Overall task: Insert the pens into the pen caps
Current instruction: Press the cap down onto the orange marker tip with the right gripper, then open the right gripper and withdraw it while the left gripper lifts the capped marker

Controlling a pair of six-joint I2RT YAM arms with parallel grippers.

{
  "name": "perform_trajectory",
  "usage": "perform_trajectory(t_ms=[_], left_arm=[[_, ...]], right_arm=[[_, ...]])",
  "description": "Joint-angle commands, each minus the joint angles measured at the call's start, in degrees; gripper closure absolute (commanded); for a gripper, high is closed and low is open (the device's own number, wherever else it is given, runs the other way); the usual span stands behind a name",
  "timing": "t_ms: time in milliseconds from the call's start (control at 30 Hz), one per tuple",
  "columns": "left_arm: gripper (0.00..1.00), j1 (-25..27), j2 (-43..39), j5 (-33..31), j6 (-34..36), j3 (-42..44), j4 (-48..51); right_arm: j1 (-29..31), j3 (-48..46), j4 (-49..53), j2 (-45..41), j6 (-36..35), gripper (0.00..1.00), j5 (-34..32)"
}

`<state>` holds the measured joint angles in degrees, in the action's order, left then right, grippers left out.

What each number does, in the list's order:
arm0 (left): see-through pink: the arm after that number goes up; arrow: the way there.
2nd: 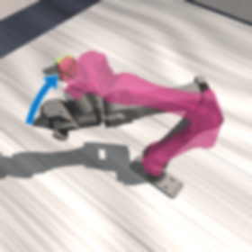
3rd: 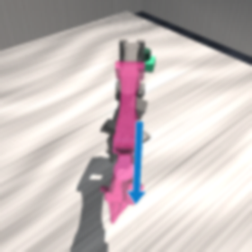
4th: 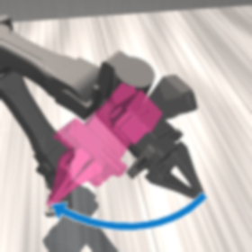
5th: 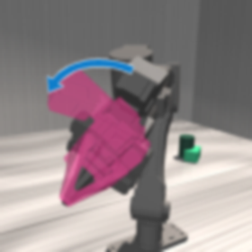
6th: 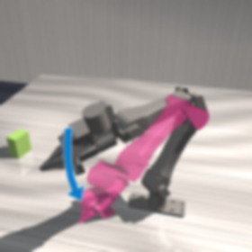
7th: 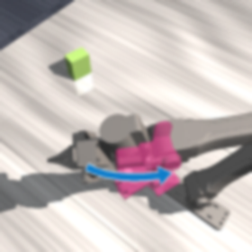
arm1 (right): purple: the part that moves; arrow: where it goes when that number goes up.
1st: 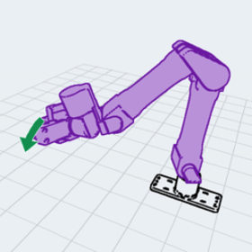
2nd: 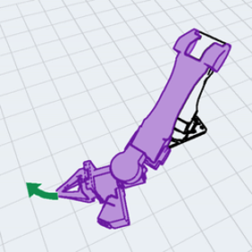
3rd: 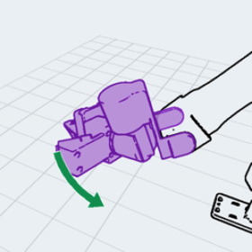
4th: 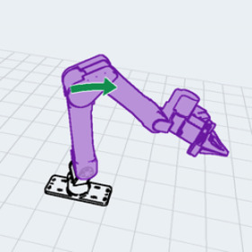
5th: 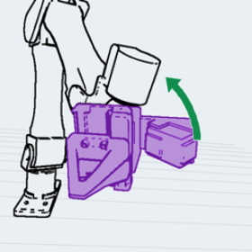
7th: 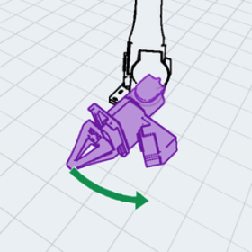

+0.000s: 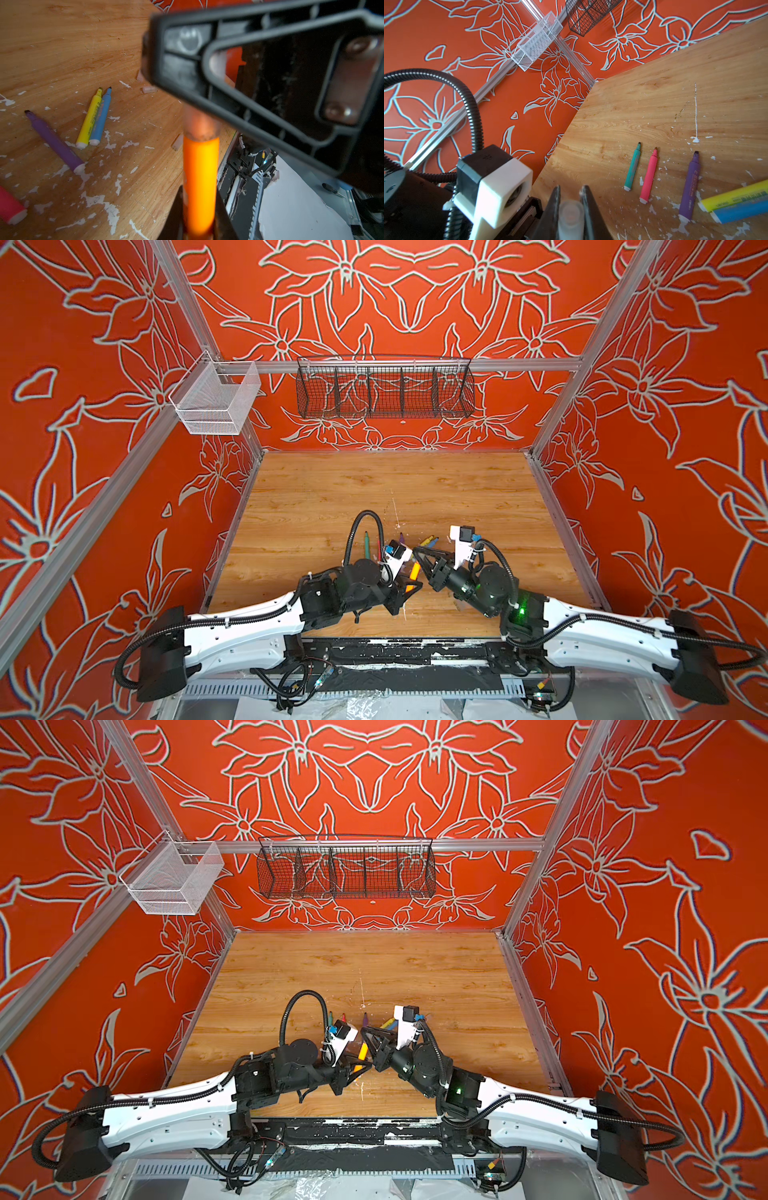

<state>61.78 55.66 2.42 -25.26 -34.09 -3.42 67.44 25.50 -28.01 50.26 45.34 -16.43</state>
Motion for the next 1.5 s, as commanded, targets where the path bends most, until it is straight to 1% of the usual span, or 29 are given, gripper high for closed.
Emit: perform_trajectory(t_ms=[0,100,167,267,367,500,667,767,867,967,1133,1233,1467], left_arm=[[1.00,-2.90,-0.64,-4.99,0.35,-4.56,-6.41],[1.00,-5.85,-1.65,-4.25,0.50,-6.45,-6.42],[1.00,-6.57,-2.03,-3.82,1.83,-8.27,-5.73],[1.00,-6.61,-1.66,-3.92,4.54,-11.33,-5.26],[1.00,-6.76,-0.71,-5.32,6.46,-13.36,-6.99],[1.00,-7.11,0.41,-6.76,7.77,-16.43,-7.08],[1.00,-7.20,-0.30,-6.37,8.65,-17.88,-7.45],[1.00,-7.20,-1.21,-6.11,8.78,-17.69,-7.51],[1.00,-7.20,-1.51,-6.15,8.56,-16.31,-9.26],[1.00,-7.37,-1.61,-5.94,8.56,-15.13,-11.09],[1.00,-8.16,-2.69,-4.87,8.82,-15.28,-11.98],[1.00,-9.54,-3.40,-3.11,8.74,-15.50,-12.12],[1.00,-14.83,-4.33,2.27,6.98,-12.71,-18.37]], right_arm=[[1.81,-2.51,1.09,2.44,0.94,1.00,5.00],[2.47,-3.59,1.46,3.24,0.80,1.00,4.79],[2.85,-4.30,1.38,3.56,0.63,1.00,5.11],[3.78,-4.58,1.56,4.29,-0.19,1.00,5.96],[5.06,-5.80,0.02,4.67,-1.64,1.00,5.32],[6.03,-7.29,-2.24,4.98,-3.47,1.00,5.52],[6.98,-8.31,-2.08,5.29,-4.59,1.00,4.92],[7.05,-10.20,-5.07,6.01,-4.94,1.00,4.25],[7.59,-10.33,-7.91,7.72,-6.60,1.00,5.70],[9.29,-8.86,-8.05,9.66,-8.73,1.00,5.66],[11.37,-8.46,-8.35,11.93,-9.94,1.00,3.09],[11.85,-10.13,-11.95,12.52,-11.33,1.00,3.32],[12.90,-9.68,-13.32,13.96,-13.35,1.00,4.53]])
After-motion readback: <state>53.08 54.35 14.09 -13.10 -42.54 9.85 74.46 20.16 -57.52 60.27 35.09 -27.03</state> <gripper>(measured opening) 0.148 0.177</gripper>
